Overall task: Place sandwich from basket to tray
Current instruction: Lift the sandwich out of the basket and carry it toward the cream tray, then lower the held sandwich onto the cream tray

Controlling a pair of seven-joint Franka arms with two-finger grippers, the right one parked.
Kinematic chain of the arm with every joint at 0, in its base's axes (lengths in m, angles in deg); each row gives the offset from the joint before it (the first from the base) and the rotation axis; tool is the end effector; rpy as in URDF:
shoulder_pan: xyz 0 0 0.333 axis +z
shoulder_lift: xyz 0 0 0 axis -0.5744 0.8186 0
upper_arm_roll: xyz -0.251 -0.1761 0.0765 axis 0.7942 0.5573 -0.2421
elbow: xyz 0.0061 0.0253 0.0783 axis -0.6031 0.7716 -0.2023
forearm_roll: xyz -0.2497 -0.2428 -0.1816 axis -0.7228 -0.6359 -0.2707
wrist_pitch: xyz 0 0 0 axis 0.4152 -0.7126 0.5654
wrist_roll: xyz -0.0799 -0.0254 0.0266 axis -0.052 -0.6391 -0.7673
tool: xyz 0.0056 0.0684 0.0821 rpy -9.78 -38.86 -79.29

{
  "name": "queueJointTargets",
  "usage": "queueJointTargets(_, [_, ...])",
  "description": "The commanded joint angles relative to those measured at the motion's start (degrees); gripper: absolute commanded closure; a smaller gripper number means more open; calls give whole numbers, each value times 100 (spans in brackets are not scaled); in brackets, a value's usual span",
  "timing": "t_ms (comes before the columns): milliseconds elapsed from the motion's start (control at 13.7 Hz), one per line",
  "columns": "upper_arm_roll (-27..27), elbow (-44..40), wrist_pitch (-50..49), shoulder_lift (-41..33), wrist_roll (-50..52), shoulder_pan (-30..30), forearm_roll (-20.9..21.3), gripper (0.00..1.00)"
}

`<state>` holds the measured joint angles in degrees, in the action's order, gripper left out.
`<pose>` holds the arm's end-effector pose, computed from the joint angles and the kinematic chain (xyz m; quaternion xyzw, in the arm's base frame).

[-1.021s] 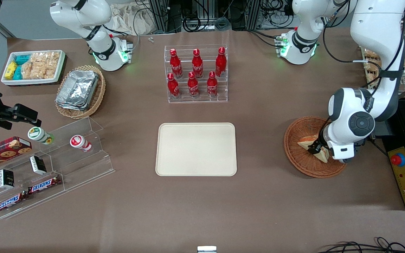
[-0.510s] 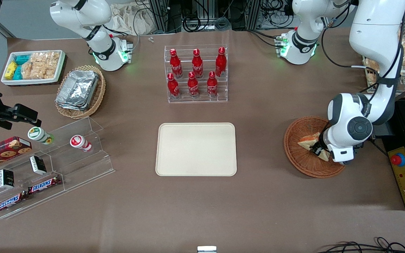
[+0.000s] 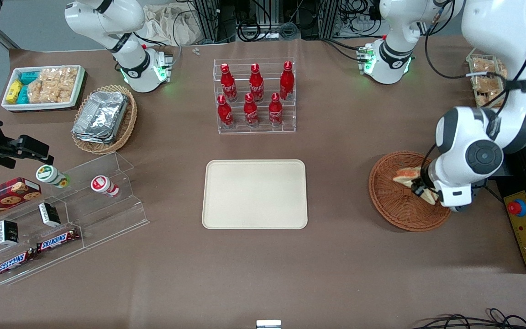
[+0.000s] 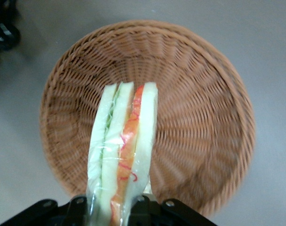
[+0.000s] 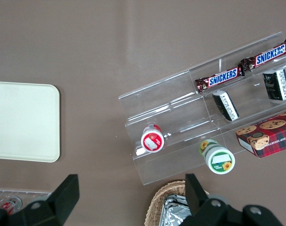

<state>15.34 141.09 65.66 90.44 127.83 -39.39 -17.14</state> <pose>0.5839 -0.0700 0.3442 -0.9256 -0.3654 0.0536 0.0825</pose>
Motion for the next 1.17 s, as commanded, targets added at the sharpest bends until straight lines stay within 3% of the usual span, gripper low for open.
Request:
queueJointTargets(0, [896, -393, -722, -206, -730, -41, 16, 100])
queueJointTargets(365, [2365, -412, 276, 75, -1012, -41, -195, 100])
queueJointTargets(510, [2709, -412, 690, 338, -987, -111, -169, 100])
queueJointTargets(948, [2702, -421, 1859, 1296, -934, -507, -20, 100])
queueJointTargets(1094, [2702, -430, 2131, 1542, -916, -507, 313, 100])
